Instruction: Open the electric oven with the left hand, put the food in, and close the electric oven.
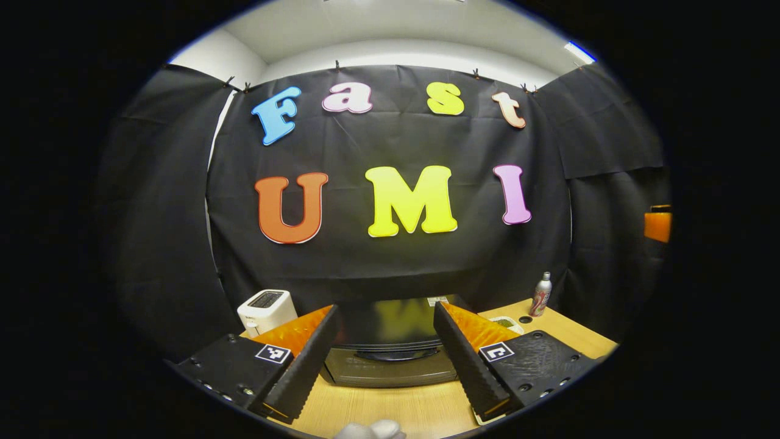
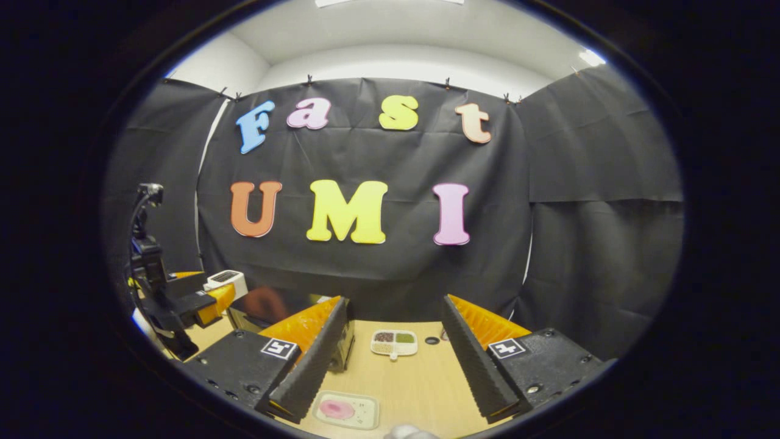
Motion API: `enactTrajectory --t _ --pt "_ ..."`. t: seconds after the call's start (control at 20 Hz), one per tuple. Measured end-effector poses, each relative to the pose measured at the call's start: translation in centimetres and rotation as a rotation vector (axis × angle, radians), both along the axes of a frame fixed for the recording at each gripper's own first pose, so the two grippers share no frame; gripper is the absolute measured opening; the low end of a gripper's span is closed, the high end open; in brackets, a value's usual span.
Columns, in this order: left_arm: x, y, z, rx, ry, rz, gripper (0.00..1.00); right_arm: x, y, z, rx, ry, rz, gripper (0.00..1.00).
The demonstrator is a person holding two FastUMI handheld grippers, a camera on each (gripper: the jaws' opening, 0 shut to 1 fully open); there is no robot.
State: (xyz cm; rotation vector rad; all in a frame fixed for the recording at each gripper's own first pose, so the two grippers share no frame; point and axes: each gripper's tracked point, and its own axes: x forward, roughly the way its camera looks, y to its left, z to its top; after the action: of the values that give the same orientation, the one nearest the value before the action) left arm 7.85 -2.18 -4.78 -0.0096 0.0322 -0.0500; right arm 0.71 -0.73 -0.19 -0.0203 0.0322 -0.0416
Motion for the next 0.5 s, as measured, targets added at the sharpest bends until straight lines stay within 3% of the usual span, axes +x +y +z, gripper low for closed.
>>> enactTrajectory --t 0.5 --pt "7.4 -1.6 -10.3 0.032 0.174 -0.030 0.97 -1.2 -2.3 -0.8 -0.011 0.055 -0.092 0.96"
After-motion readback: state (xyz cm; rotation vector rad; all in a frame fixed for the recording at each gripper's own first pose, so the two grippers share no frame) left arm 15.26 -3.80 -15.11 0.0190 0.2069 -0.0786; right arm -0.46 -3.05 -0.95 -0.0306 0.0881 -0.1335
